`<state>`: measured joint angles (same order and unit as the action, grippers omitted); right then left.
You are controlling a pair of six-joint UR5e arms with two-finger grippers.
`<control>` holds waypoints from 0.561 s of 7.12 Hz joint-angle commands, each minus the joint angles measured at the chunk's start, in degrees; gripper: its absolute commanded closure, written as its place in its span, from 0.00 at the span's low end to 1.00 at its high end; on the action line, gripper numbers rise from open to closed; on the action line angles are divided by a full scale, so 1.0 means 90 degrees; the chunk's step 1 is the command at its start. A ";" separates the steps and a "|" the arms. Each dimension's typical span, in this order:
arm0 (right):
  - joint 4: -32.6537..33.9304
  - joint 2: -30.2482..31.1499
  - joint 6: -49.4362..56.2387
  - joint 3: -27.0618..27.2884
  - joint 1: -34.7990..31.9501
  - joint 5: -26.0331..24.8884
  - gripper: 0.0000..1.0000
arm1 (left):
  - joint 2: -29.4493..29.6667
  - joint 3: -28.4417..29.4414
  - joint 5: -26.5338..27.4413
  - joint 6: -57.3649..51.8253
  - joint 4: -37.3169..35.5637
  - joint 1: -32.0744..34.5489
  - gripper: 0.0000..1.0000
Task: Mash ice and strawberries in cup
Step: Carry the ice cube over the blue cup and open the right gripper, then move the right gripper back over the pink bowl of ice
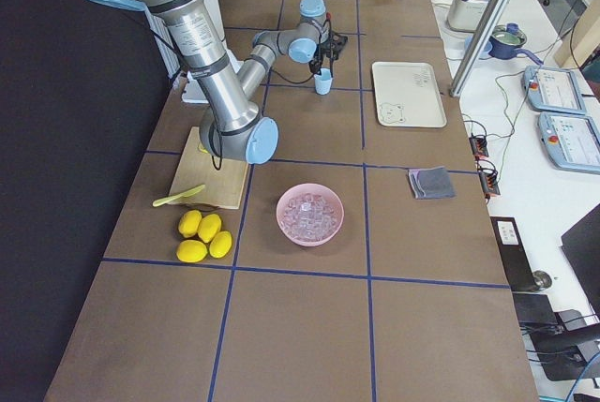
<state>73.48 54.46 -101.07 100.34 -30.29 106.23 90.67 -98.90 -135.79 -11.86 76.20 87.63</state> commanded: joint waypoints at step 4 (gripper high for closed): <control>-0.0831 0.3172 0.1109 0.1662 -0.1568 0.1244 0.00 | -0.0006 0.0032 0.0000 0.0000 0.0000 -0.0010 0.00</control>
<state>66.22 75.86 -94.76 112.52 -38.48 110.89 90.61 -98.64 -135.79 -11.87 76.20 87.55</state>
